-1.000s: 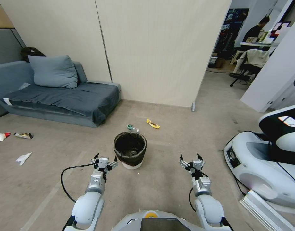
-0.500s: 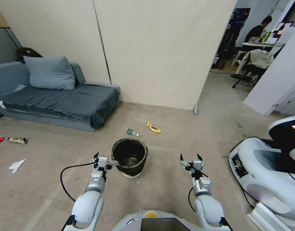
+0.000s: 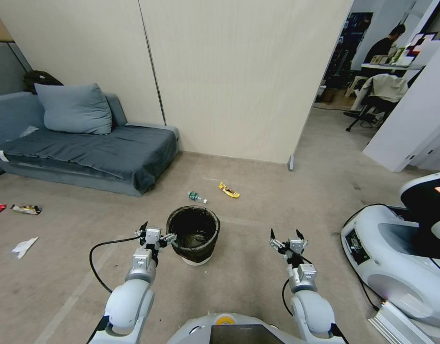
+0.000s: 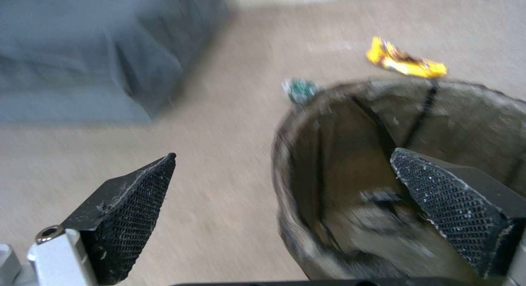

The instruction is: Pick up the trash bin, then pick up the garbage from the floor and place it into the trash bin.

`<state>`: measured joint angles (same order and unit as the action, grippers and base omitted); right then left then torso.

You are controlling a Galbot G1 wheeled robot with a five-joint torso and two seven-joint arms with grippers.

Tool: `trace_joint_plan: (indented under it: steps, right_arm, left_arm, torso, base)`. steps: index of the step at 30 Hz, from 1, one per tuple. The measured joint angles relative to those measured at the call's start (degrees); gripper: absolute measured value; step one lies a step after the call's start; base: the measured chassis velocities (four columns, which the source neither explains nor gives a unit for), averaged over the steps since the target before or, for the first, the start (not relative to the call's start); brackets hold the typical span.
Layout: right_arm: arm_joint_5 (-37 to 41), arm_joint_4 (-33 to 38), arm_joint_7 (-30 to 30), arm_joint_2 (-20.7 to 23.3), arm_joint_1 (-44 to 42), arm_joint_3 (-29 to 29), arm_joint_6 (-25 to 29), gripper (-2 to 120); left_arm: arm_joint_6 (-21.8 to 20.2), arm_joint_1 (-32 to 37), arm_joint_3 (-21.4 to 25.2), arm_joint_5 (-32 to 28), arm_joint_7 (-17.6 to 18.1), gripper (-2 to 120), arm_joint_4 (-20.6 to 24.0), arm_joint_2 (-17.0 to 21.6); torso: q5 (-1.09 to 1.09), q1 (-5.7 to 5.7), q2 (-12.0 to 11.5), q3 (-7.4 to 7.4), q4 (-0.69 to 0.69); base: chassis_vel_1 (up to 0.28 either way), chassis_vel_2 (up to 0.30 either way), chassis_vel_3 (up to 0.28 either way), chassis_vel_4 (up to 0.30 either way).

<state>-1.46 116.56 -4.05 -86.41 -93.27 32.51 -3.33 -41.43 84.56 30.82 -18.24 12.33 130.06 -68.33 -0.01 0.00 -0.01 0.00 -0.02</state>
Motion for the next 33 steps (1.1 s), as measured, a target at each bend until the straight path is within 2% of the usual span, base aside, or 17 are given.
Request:
trace_joint_plan:
  steps: [1, 5, 6, 8, 10, 14, 19, 24, 26, 33]
  right_arm:
    - [-0.04, -0.46, 0.03, 0.44, 0.53, -0.44, -0.16, 100]
    - [-0.08, -0.85, 0.08, 0.7, 0.33, -0.57, -0.17, 100]
    - [-0.12, -0.93, 0.09, 0.79, 0.18, -0.6, -0.17, 100]
    - [-0.13, -0.94, 0.1, 0.81, 0.18, -0.61, -0.17, 100]
    - [-0.19, -1.14, 0.18, 0.96, 0.31, -0.8, -0.18, 100]
    - [-0.55, -1.3, 0.22, 0.89, 0.21, -1.07, -0.15, 100]
    - [-1.04, -1.34, 0.3, 0.68, -0.27, -1.35, -0.01, 100]
    - [-1.68, -1.39, 0.39, 0.4, -0.76, -1.67, 0.2, 100]
    - [-1.93, -1.4, 0.39, 0.47, -0.96, -1.8, 0.26, 100]
    - [-2.25, -1.68, 0.38, 0.54, -1.27, -1.9, 0.45, 100]
  left_arm:
    - [-0.79, -0.53, 0.32, -1.97, 1.15, 100, -0.08, 1.3]
    - [-1.27, -2.05, -0.31, -2.87, 1.4, 100, -2.46, 3.32]
    - [-1.27, -2.64, -0.58, -3.08, 1.41, 100, -3.99, 3.57]
    - [-1.27, -2.75, -0.62, -3.22, 1.42, 100, -4.33, 3.58]
    - [-1.25, -4.28, -1.06, -5.79, 1.95, 100, -7.44, 3.57]
    - [-1.12, -7.6, -2.1, -8.42, 3.31, 100, -10.84, 3.72]
    - [-1.02, -9.81, -2.69, -11.27, 4.13, 100, -12.68, 3.85]
    - [-0.89, -11.88, -3.69, -16.98, 4.5, 100, -14.62, 4.33]
    - [-0.85, -12.78, -4.31, -21.23, 6.33, 100, -14.79, 4.5]
    - [-0.79, -13.16, -5.55, -23.24, 8.61, 100, -15.96, 5.2]
  torso:
    - [0.01, 0.0, 0.0, 0.0, 0.05]
    - [0.0, 0.0, 0.0, 0.0, 0.03]
    - [0.0, 0.0, 0.0, 0.0, 0.0]
    - [0.0, 0.0, 0.0, 0.0, 0.0]
    - [0.0, 0.0, 0.0, 0.0, 0.04]
    - [0.01, 0.0, 0.0, 0.0, 0.02]
    - [0.01, 0.01, 0.0, 0.0, 0.01]
    - [0.01, 0.0, 0.0, 0.0, 0.02]
    - [0.01, 0.0, 0.0, 0.0, 0.02]
    - [0.01, 0.0, 0.0, 0.0, 0.02]
  base:
    - [0.0, 0.0, 0.0, 0.0]
    - [0.0, 0.0, 0.0, 0.0]
    - [0.0, 0.0, 0.0, 0.0]
    - [0.0, 0.0, 0.0, 0.0]
    - [0.0, 0.0, 0.0, 0.0]
    - [0.0, 0.0, 0.0, 0.0]
    - [0.0, 0.0, 0.0, 0.0]
    - [0.0, 0.0, 0.0, 0.0]
    - [0.0, 0.0, 0.0, 0.0]
    - [0.0, 0.0, 0.0, 0.0]
